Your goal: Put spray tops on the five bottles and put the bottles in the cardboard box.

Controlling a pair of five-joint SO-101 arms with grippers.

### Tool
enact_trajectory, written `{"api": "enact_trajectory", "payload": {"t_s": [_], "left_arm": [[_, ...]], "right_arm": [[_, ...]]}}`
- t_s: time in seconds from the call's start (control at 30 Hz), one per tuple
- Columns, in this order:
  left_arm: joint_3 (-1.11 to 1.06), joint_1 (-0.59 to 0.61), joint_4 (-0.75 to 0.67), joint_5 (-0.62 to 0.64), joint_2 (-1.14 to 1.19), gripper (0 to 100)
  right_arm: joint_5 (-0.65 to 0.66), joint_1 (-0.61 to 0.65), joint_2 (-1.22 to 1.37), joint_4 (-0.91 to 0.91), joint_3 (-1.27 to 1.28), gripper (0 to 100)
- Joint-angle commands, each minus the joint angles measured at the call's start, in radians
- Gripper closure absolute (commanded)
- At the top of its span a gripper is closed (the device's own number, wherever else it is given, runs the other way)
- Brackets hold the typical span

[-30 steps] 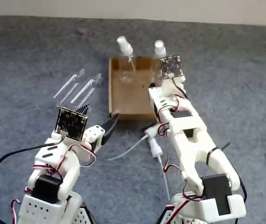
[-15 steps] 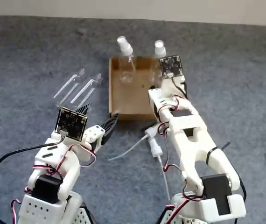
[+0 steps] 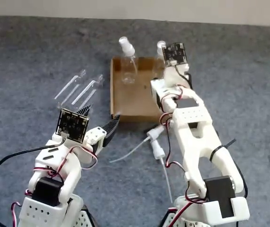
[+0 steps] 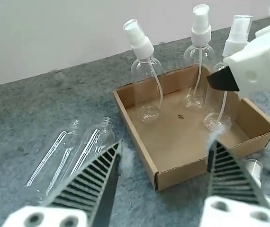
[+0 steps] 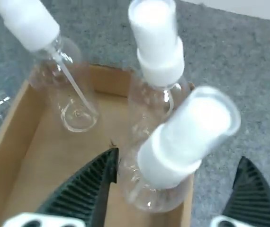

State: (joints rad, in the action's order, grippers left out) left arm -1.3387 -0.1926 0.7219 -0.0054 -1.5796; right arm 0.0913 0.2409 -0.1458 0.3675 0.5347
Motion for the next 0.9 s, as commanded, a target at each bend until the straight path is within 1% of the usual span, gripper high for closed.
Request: {"api": "enact_trajectory", "payload": {"t_s": [0.0,0.13,0.47,0.57,0.63,0.67,0.73,0.8,0.87], "left_arm": [[0.005,0.01,-0.028,-0.003,0.001,77],[0.005,0.01,-0.028,-0.003,0.001,77],[0.008,0.012,-0.026,-0.003,0.002,77],[0.013,0.019,-0.025,-0.002,0.002,77],[0.048,0.021,-0.021,-0.002,0.004,77],[0.074,0.031,0.0,-0.002,0.007,77],[0.159,0.091,0.068,-0.002,0.05,77],[0.266,0.162,0.141,-0.005,0.157,77],[0.372,0.226,0.203,-0.014,0.311,77]], "right_arm": [[0.006,0.015,-0.024,0.061,-0.117,68.2],[0.006,0.015,-0.024,0.154,-0.214,68.2],[0.006,0.041,-0.025,0.483,-0.495,68.4],[0.006,0.048,-0.025,0.624,-0.588,68.5],[0.006,0.047,-0.025,0.745,-0.654,70.6],[0.006,0.045,-0.025,0.809,-0.691,73.1],[0.006,0.021,-0.025,0.938,-0.769,78.5],[0.014,-0.013,-0.025,1.066,-0.845,82.1],[0.015,-0.054,-0.025,1.161,-0.905,82.4]]}}
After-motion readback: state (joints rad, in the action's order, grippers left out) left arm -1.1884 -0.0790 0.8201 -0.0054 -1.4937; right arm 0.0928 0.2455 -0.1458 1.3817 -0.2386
